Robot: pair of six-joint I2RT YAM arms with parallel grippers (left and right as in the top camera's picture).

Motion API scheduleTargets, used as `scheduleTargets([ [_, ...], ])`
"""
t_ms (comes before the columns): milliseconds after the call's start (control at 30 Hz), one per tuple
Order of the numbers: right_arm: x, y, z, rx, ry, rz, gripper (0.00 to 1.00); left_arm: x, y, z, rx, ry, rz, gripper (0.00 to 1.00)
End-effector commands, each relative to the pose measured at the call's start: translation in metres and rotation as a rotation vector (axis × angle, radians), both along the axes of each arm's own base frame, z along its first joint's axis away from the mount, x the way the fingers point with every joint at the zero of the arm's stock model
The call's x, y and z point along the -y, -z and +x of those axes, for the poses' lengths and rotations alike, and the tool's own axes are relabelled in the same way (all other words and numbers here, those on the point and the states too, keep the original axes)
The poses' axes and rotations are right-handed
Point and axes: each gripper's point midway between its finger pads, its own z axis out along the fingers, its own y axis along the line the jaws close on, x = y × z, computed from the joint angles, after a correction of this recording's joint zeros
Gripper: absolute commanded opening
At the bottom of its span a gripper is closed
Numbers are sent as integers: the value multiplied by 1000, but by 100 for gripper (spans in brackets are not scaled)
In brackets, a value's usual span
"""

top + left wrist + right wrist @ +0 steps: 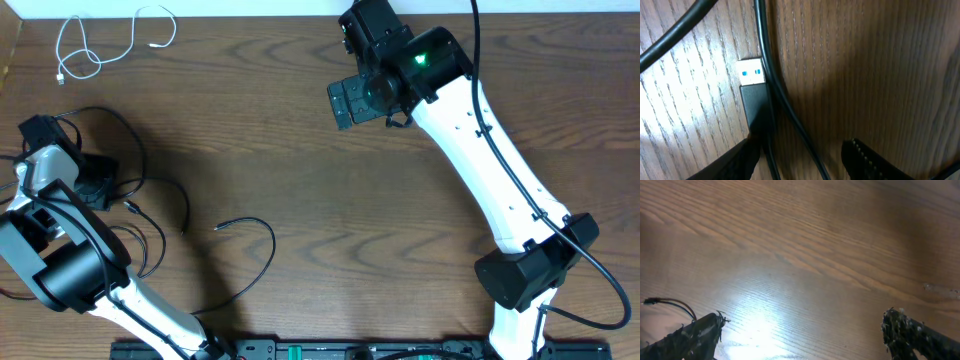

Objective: Untangle cables
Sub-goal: 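Move the left gripper up over the left cable loops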

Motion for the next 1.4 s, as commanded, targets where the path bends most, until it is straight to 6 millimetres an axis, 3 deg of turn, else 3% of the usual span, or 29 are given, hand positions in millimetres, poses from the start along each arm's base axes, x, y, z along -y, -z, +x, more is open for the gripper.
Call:
scheduleTargets([
  [0,0,5,1,-13,4,-3,99,4,24,-3,-35,-4,-35,51],
  [100,0,5,1,-13,4,-3,99,2,24,0,-21,-3,-25,29],
  [267,0,5,1,-15,21,5,99,-4,21,11,17,13,7,9],
  [500,0,5,1,-18,20,7,99,-3,20,15,24,18,11,9],
  [567,0,5,1,-18,20,7,99,-4,16,16,26,19,13,14],
  [933,0,5,0,-19,20,6,99,-15,-32,26,113,25,100,8],
  [1100,0,5,1,-17,20,7,99,-11,-41,30,147,36,87,8],
  [1367,0,5,1,-16,20,7,99,-3,-53,36,168,215,100,9],
])
